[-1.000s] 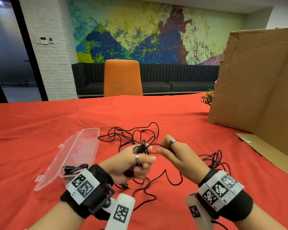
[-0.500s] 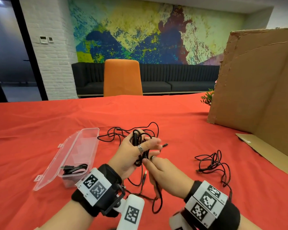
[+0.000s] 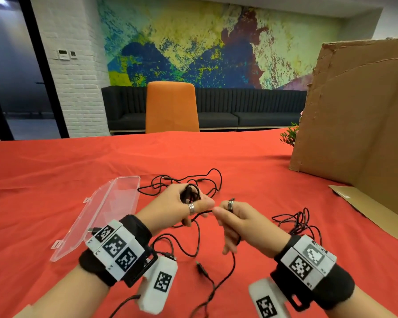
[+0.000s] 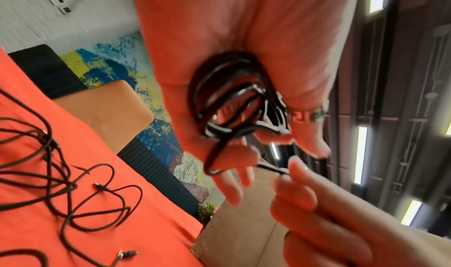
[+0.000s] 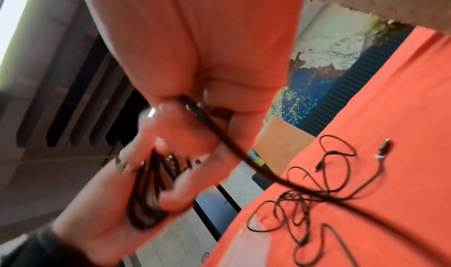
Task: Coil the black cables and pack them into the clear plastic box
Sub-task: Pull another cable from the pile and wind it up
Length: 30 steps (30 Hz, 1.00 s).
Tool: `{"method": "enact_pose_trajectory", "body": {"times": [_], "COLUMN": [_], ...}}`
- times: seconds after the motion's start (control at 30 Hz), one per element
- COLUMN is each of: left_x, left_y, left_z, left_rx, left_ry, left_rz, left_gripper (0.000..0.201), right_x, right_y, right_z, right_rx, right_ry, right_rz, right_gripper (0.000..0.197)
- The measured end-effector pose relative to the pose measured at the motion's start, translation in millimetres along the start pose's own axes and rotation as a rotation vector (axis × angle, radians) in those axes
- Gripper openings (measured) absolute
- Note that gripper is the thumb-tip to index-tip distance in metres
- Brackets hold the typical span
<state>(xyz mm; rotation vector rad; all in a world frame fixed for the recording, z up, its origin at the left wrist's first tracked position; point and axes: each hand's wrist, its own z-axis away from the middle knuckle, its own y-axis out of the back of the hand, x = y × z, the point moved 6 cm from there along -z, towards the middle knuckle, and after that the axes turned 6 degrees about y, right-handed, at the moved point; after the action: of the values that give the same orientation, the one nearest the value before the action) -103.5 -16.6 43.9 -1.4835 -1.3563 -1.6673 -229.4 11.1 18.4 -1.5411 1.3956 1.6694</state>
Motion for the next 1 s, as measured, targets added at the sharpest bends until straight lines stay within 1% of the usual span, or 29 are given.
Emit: {"method": "enact_pose_trajectory", "body": {"times": [0.03,0.07,0.13,0.2,0.33,0.4,0.47,0.5,0.57,0.63,0.7,0.73,0.77,0.83,0.87,0.9,1.0], "left_x": [0,0,0,-2,-8,-11,-17,-21,-26,-27,-25,-24,-22,-19,-18,-18,-20], "left_y": [-6,-10,-10,-4,8,5,-2,-5,-5,2,13,16,16,10,5,1,-1], "left_z": [2,4,6,6,6,5,2,0,-2,-4,-4,-3,-3,-3,-2,-2,0], "left_rx": [-0.084,-0.137,-0.147,-0.087,0.047,0.084,0.106,0.123,0.191,0.258,0.300,0.299,0.275,0.194,0.156,0.130,0.134], "left_ry": [0.023,0.034,0.026,0.023,0.025,0.044,0.098,0.125,0.140,0.112,0.063,0.043,0.025,0.010,0.013,0.023,0.064], "left_rz": [-0.020,-0.057,-0.110,-0.034,0.178,0.283,0.462,0.552,0.660,0.741,0.823,0.841,0.843,0.801,0.769,0.733,0.637], "left_gripper": [0.019,0.021,0.024,0.029,0.026,0.025,0.023,0.023,0.024,0.024,0.024,0.029,0.041,0.072,0.079,0.078,0.042], "right_x": [-6,-10,-17,-19,-15,-16,-19,-21,-24,-22,-14,-11,-8,-6,-7,-7,-8], "right_y": [1,3,8,18,31,25,12,5,-7,-15,-20,-22,-25,-32,-37,-41,-48], "right_z": [-2,-3,-6,-7,-4,-1,-1,-1,-1,2,6,8,8,5,2,-1,-5], "right_rx": [0.000,-0.001,0.012,0.052,0.169,0.207,0.225,0.226,0.205,0.154,0.109,0.088,0.067,0.031,0.011,-0.013,-0.050], "right_ry": [-0.005,-0.010,0.015,0.067,0.157,0.217,0.271,0.298,0.341,0.364,0.354,0.342,0.329,0.307,0.297,0.289,0.274], "right_rz": [-0.005,0.023,0.159,0.274,0.262,0.303,0.313,0.296,0.261,0.251,0.314,0.361,0.393,0.385,0.377,0.383,0.466], "right_gripper": [0.028,0.027,0.023,0.018,0.020,0.026,0.027,0.027,0.026,0.027,0.027,0.025,0.024,0.025,0.026,0.027,0.029]}}
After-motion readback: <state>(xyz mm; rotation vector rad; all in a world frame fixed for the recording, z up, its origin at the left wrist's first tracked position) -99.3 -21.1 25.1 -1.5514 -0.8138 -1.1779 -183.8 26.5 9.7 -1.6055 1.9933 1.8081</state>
